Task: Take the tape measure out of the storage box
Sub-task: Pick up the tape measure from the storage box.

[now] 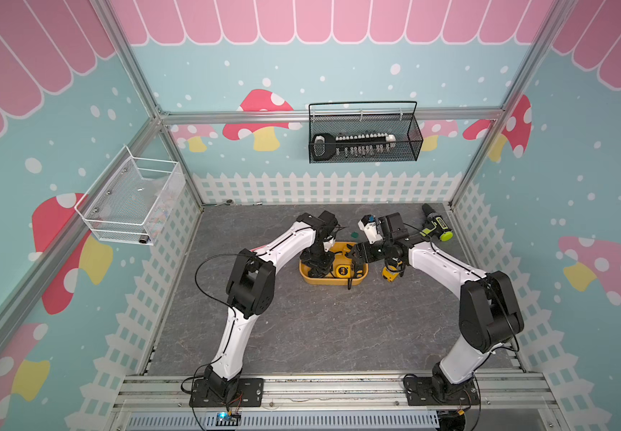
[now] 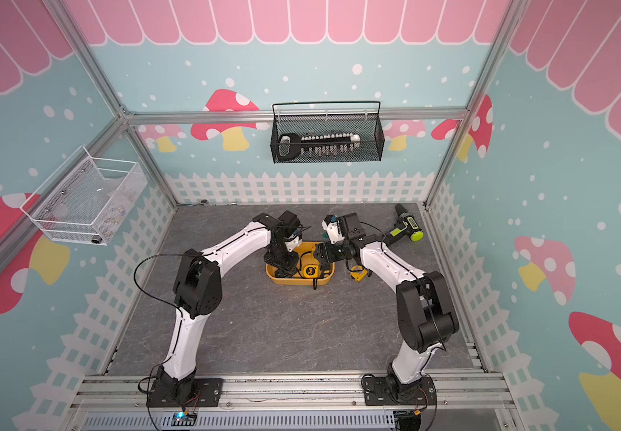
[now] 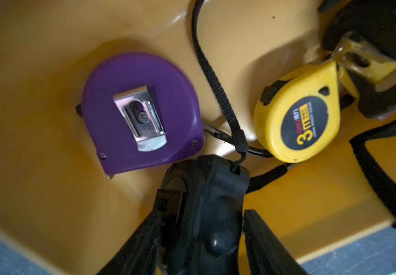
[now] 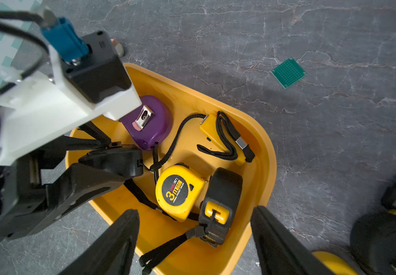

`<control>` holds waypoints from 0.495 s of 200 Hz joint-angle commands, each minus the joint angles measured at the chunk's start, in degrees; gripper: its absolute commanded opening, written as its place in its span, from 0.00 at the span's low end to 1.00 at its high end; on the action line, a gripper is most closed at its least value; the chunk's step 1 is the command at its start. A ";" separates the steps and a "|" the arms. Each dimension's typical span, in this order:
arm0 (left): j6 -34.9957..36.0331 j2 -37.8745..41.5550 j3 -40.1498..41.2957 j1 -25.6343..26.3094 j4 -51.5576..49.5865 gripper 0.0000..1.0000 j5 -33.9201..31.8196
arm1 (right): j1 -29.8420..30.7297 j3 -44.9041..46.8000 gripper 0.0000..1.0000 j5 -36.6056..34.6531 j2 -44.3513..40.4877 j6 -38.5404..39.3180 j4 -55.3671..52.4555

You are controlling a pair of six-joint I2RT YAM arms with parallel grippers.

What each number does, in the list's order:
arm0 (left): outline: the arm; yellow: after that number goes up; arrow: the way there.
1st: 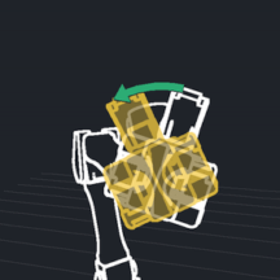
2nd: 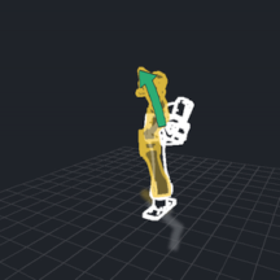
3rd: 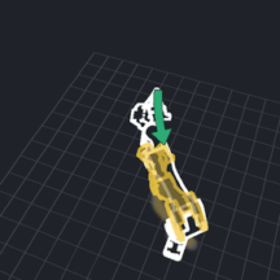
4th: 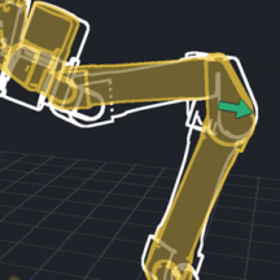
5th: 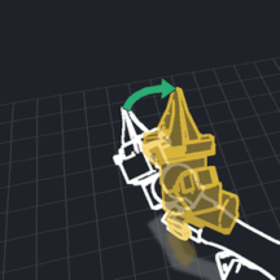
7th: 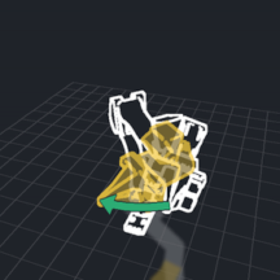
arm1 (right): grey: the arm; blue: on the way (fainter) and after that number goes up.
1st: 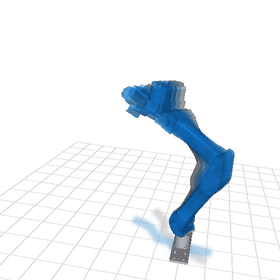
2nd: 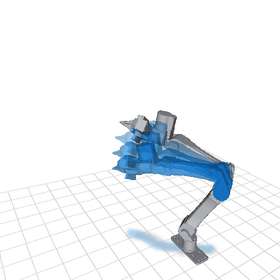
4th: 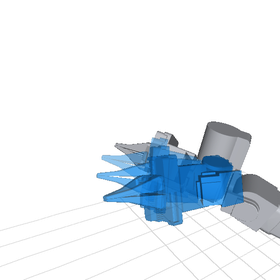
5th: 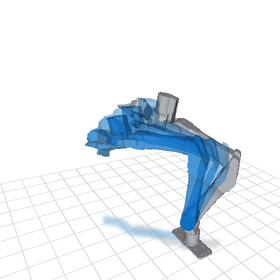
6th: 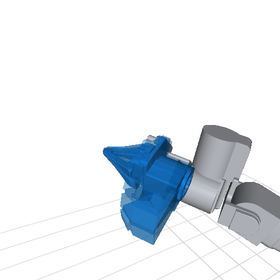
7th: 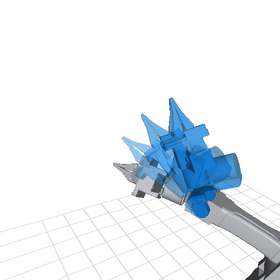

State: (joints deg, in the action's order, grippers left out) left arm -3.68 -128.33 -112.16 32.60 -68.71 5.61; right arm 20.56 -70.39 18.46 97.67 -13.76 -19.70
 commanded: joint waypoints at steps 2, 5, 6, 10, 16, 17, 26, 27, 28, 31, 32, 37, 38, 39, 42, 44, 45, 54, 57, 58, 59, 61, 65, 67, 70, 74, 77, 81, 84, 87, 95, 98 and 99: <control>0.08 -1.13 1.34 -0.26 -0.22 0.55 0.75 | -0.43 0.79 0.80 0.44 -0.52 -0.30 0.54; 0.08 -1.13 1.41 -0.27 -0.20 0.54 0.78 | -0.43 0.86 0.80 0.44 -0.48 -0.30 0.54; 0.08 -1.13 1.46 -0.26 -0.20 0.54 0.75 | -0.43 0.87 0.80 0.48 -0.51 -0.30 0.54; 0.08 -1.16 1.49 -0.26 -0.21 0.53 0.76 | -0.43 0.95 0.80 0.44 -0.54 -0.30 0.50; 0.08 -1.22 1.48 -0.26 -0.22 0.51 0.78 | -0.43 0.93 0.80 0.44 -0.55 -0.30 0.52; 0.08 -1.26 1.49 -0.26 -0.21 0.50 0.75 | -0.43 0.99 0.80 0.44 -0.55 -0.30 0.53; 0.16 -1.31 1.44 -0.26 -0.20 0.48 0.96 | -0.43 1.09 0.80 0.39 -0.63 -0.30 0.46; 0.17 -1.31 1.47 -0.26 -0.20 0.48 0.93 | -0.43 1.11 0.80 0.37 -0.63 -0.30 0.46; 0.17 -1.31 1.49 -0.30 -0.20 0.48 1.00 | -0.43 1.12 0.80 0.36 -0.63 -0.30 0.50; 0.17 -1.31 1.50 -0.26 -0.19 0.48 1.05 | -0.43 1.13 0.80 0.31 -0.64 -0.30 0.49; 0.17 -1.31 1.46 -0.30 -0.19 0.48 1.06 | -0.43 1.18 0.80 0.29 -0.68 -0.30 0.52; 0.17 -1.39 1.58 -0.26 -0.20 0.49 1.40 | -0.50 1.22 0.80 0.20 -0.80 -0.31 0.54; 0.21 -1.43 1.58 -0.26 -0.20 0.49 1.46 | -0.51 1.26 0.80 0.19 -0.81 -0.31 0.54; 0.23 -1.41 1.59 -0.26 -0.24 0.49 1.53 | -0.51 1.29 0.80 0.18 -0.85 -0.31 0.50; 0.25 -1.40 1.67 -0.28 -0.25 0.50 1.62 | -0.52 1.29 0.80 0.18 -0.83 -0.26 0.49; 0.25 -1.39 1.72 -0.28 -0.30 0.50 1.65 | -0.52 1.35 0.80 0.11 -0.86 -0.23 0.51; 0.25 -1.44 1.70 -0.27 -0.29 0.51 1.71 | -0.52 1.37 0.80 0.10 -0.88 -0.22 0.48; 0.47 -1.56 2.01 -0.26 -0.24 0.54 2.37 | -0.56 1.35 0.81 -0.03 -1.07 -0.22 0.49; 0.56 -1.57 2.09 -0.26 -0.28 0.56 2.58 | -0.60 1.45 0.81 -0.08 -1.14 -0.22 0.54; 0.63 -1.57 2.20 -0.26 -0.28 0.56 2.62 | -0.60 1.42 0.81 -0.09 -1.15 -0.26 0.58; 0.66 -1.57 2.25 -0.26 -0.29 0.57 2.64 | -0.60 1.45 0.81 -0.09 -1.16 -0.24 0.52; 0.69 -1.61 2.28 -0.26 -0.29 0.57 2.69 | -0.65 1.37 0.81 -0.09 -1.16 -0.22 0.56; 0.72 -1.65 2.51 -0.26 -0.26 0.58 2.60 | -0.69 1.42 0.81 -0.09 -1.19 -0.22 0.54; 0.77 -1.66 2.59 -0.26 -0.28 0.58 2.51 | -0.76 1.47 0.81 -0.09 -1.21 -0.22 0.54; 0.78 -1.66 2.75 -0.26 -0.24 0.59 2.42 | -0.78 1.48 0.81 -0.13 -1.31 -0.20 0.54; 0.85 -1.66 2.93 -0.18 -0.28 0.60 2.27 | -0.82 1.47 0.81 -0.17 -1.38 -0.26 0.61; 0.87 -1.66 3.06 -0.17 -0.29 0.60 2.17 | -0.86 1.55 0.81 -0.18 -1.42 -0.22 0.54; 0.95 -1.66 3.29 -0.17 -0.29 0.61 2.04 | -0.87 1.50 0.81 -0.18 -1.43 -0.22 0.59; 1.00 -1.66 3.39 -0.19 -0.29 0.61 1.92 | -0.91 1.56 0.81 -0.13 -1.38 -0.19 0.54; 1.04 -1.70 3.43 -0.17 -0.28 0.61 1.74 | -0.95 1.56 0.81 -0.17 -1.37 -0.26 0.54; 1.21 -1.74 3.70 -0.17 -0.33 0.61 1.07 | -0.96 1.54 0.81 -0.13 -1.51 -0.30 0.49; 1.29 -1.82 3.80 -0.17 -0.29 0.61 0.85 | -1.03 1.50 0.81 -0.17 -1.52 -0.31 0.54; 1.34 -1.83 3.80 -0.12 -0.25 0.61 0.79 | -1.04 1.54 0.81 -0.17 -1.52 -0.31 0.54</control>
State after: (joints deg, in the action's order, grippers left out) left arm -3.46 -128.55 -110.04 32.29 -67.72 6.28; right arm 19.90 -69.47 18.44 97.67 -13.76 -19.55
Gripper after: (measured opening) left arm 0.608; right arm 0.811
